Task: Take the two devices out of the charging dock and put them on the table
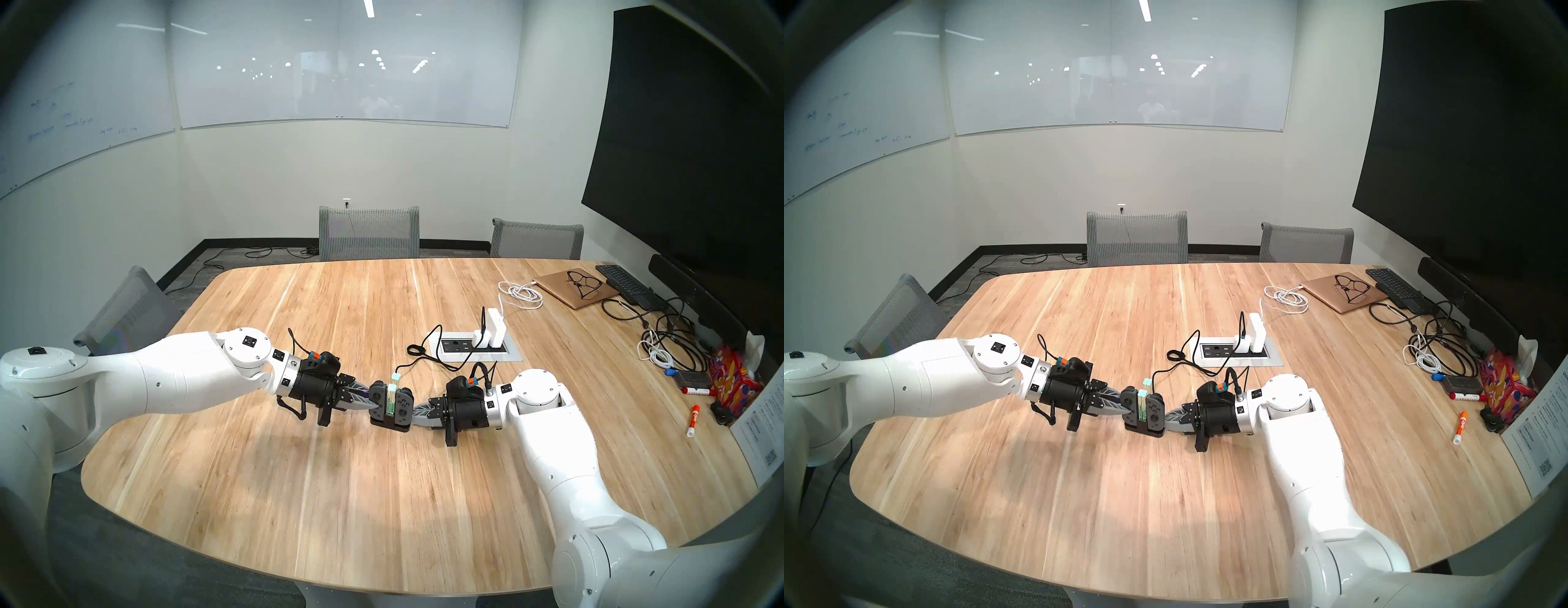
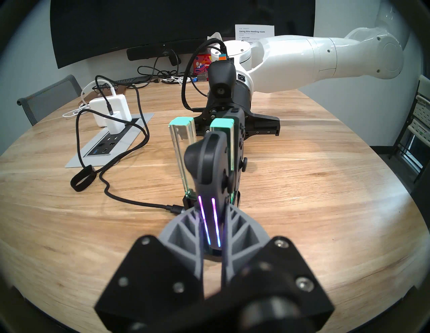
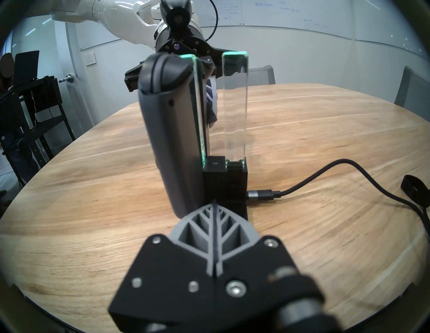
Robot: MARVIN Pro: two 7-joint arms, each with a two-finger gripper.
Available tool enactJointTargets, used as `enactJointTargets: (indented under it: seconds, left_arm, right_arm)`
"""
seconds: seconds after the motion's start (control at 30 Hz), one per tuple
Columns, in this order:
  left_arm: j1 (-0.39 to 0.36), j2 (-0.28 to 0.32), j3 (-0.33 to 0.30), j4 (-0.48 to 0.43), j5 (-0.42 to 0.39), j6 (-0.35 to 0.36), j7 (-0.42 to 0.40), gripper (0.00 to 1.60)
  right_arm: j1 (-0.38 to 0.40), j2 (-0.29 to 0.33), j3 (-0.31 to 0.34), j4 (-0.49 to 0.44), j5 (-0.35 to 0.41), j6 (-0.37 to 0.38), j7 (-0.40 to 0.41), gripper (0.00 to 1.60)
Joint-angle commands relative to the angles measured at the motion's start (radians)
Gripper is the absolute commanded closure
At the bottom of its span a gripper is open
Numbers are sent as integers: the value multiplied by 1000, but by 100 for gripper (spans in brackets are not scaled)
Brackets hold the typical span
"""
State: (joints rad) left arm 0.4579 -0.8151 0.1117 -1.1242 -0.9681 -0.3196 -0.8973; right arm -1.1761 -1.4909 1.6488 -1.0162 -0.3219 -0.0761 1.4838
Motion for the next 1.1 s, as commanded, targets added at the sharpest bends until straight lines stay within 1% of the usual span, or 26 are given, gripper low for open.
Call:
enactJointTargets:
  seconds: [0.0,0.57,1.07]
  left_arm:
    - [-18,-4,-15,-3,-1,-3,11,160]
    - [-18,-4,-15,-3,-1,-3,11,160]
    - [-18,-4,-15,-3,-1,-3,11,160]
  right_arm:
    - [4,-2,1,-13,16,-3,0,160]
    - [5,-11,-19,-17,10,7,0,160]
    - [-10,-13,-31,-46,10,20,0,160]
